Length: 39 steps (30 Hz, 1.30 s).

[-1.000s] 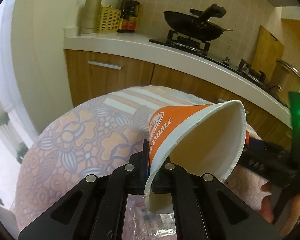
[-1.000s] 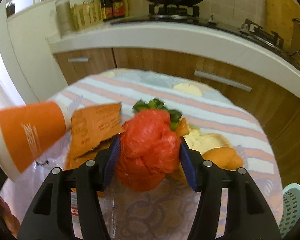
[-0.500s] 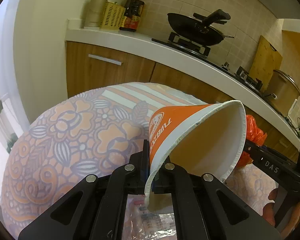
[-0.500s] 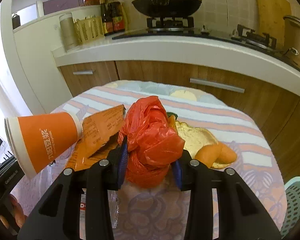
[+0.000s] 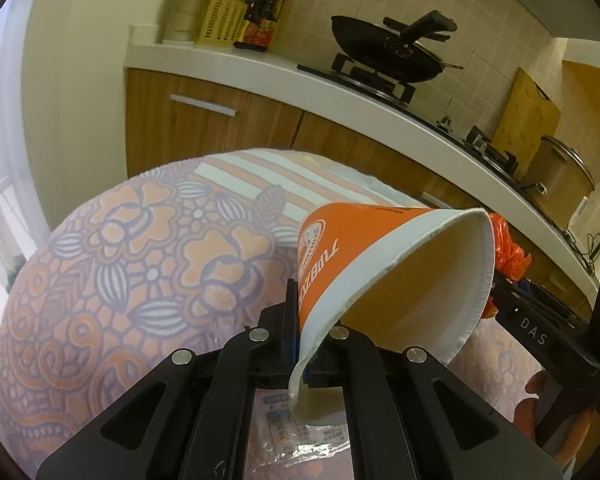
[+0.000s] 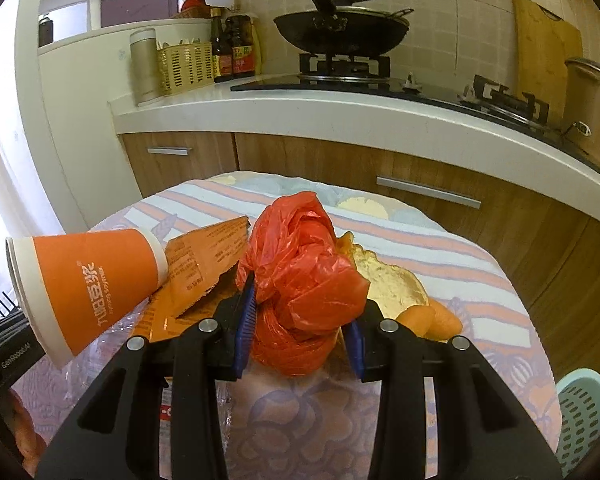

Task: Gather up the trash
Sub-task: 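Grasp the red plastic bag with the right tool, then lift the orange cup with the left tool while the right tool lifts the red bag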

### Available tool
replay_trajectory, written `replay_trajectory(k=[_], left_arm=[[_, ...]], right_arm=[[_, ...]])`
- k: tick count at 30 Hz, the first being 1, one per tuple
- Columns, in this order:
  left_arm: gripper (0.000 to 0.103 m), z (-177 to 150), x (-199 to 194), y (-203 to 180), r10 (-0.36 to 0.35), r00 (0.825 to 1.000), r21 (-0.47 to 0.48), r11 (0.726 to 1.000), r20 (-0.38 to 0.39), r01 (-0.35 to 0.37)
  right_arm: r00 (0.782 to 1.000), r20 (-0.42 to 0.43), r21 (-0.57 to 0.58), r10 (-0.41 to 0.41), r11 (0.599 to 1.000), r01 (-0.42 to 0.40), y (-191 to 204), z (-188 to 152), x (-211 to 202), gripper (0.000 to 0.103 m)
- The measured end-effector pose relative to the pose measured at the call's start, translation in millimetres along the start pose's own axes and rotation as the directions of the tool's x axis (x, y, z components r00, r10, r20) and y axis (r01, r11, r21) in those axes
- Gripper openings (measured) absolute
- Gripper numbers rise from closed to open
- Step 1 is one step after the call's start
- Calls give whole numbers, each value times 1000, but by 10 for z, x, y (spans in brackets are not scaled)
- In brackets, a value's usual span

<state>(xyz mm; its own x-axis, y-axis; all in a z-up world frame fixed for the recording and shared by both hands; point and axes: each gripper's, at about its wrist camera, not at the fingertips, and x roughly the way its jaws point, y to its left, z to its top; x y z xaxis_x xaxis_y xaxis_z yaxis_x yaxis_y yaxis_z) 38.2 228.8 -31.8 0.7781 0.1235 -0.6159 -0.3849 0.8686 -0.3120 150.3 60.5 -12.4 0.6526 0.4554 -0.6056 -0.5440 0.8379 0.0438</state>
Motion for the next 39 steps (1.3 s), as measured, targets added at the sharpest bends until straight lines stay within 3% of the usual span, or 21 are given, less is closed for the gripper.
replay_trajectory(k=[8,12,14,17,21,27,30,33,35,39], left_arm=[[0,-6,14,5,-31,999,-10,999,-17,31],[0,29,-156,-22,-69,996,-7,998,54,70],[0,54,-271,-26,-137,986,-14,990,96,139],[0,76,-451,-91,-159,976,10,987,150,159],[0,99,-601,-188,-219,967,-10,975,130,222],[0,2,-682,-626,-256,962,72,966,99,249],[0,-103,-596,-910,-285,958,96,955,43,280],[0,-198,-529,-1134,-289,957,117,951,15,285],[0,-222,-557,-1203,-267,963,131,956,31,261],[0,-191,-672,-1100,-217,973,120,971,72,208]], right_arm=[[996,68,2,56,998,-56,35,16,-147,35],[991,112,15,72,997,-74,70,65,-322,35],[990,124,16,70,997,-73,93,87,-403,35],[988,142,20,65,997,-69,104,91,-591,35],[987,147,57,66,996,-75,1,-34,-863,35],[989,149,133,8,991,-28,-429,-278,-1284,35],[993,117,146,-6,989,-11,-683,-368,-1417,35],[996,11,137,90,986,-90,-814,-458,-1329,35],[995,-32,123,98,988,-94,-802,-575,-1232,35],[965,-123,91,231,971,-221,-629,-821,-996,38]])
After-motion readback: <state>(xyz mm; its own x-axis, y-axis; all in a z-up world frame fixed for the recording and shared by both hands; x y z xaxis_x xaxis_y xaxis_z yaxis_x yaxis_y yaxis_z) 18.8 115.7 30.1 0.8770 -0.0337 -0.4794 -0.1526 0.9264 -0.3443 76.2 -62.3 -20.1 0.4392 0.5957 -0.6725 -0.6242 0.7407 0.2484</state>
